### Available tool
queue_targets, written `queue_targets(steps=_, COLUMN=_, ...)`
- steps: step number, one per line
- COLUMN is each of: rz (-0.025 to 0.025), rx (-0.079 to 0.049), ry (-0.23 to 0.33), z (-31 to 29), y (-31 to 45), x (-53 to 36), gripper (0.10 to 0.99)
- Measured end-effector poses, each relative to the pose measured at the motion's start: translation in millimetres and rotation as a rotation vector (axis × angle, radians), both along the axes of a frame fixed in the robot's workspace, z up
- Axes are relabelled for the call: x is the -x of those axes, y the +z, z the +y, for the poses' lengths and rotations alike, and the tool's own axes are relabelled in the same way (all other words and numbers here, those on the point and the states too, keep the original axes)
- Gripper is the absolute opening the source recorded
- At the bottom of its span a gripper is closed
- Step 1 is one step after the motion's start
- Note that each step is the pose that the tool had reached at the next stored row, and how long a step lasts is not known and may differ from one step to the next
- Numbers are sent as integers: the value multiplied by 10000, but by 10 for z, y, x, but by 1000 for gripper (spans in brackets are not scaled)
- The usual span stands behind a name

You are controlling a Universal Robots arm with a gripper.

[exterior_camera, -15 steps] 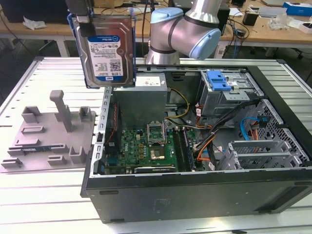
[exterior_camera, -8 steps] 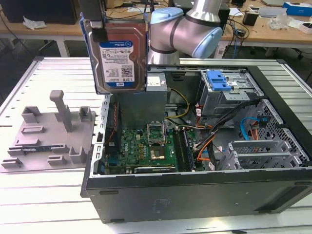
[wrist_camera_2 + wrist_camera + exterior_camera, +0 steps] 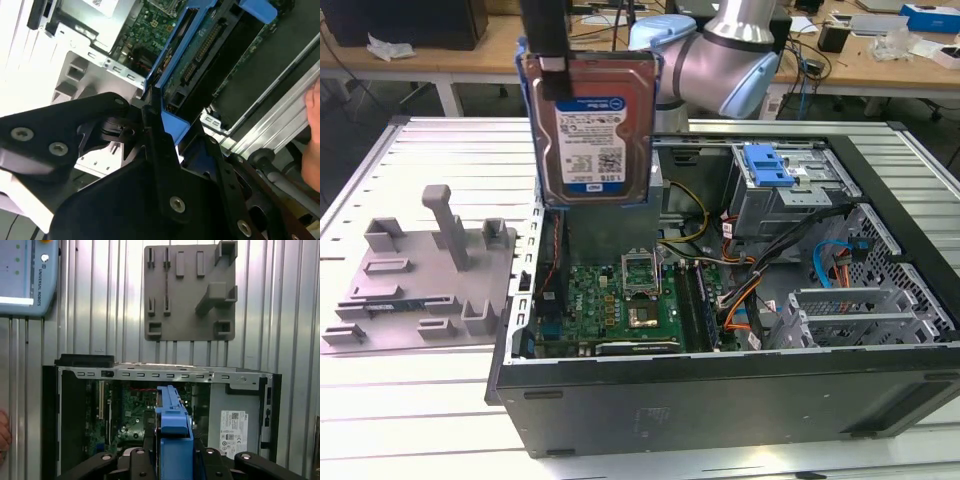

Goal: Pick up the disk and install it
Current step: 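Pick up the disk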

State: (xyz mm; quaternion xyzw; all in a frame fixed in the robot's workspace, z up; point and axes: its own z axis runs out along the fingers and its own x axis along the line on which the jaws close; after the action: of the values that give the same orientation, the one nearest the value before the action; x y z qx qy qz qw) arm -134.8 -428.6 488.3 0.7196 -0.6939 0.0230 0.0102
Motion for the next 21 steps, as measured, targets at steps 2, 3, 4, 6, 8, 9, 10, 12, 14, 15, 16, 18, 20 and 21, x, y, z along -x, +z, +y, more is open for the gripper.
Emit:
queue_targets(steps=2, rz=0, rx=-1, ry=0, z=-81, y=0, x=-107, gripper=369)
queue_targets(steps=3, rz=0, rx=-1, ry=2, z=-104, y=0, x=-136, gripper=369)
queue_targets(steps=4, rz=0, rx=-1, ry=0, z=-137, y=0, x=-175, gripper=369)
queue_targets(steps=6, rz=0, rx=0, ry=1, z=-215, y=0, x=-266, gripper=369)
queue_targets(steps=8, rz=-1, rx=-1, ry=1, z=-272, y=0, x=-329, gripper=369)
queue_targets(steps=9, rz=-1, rx=-2, ry=1, z=-307, y=-1, x=-368, gripper=369)
queue_targets(steps=10, rz=0, rx=0, ry=-1, z=-338, y=0, x=-402, gripper=369)
queue_targets(steps=12, rz=0, rx=-1, ry=-1, z=-431, y=0, x=-505, gripper=369)
queue_targets(steps=14, rz=-1, rx=-2, ry=1, z=-487, y=0, x=-570, gripper=369)
queue_targets(steps=15, rz=0, rx=-1, ry=1, z=-518, y=0, x=-608, gripper=369)
queue_targets(steps=16, rz=0, rx=0, ry=0, z=-544, y=0, x=-642, gripper=369)
queue_targets(steps=18, rz=0, rx=-1, ry=1, z=-603, y=0, x=-723, gripper=369)
queue_targets(steps=20, rz=0, rx=-2, ry=1, z=-689, y=0, x=-854, gripper=369)
queue_targets(steps=21, rz=0, rx=-2, ry=-1, z=-715, y=0, x=-898, gripper=369)
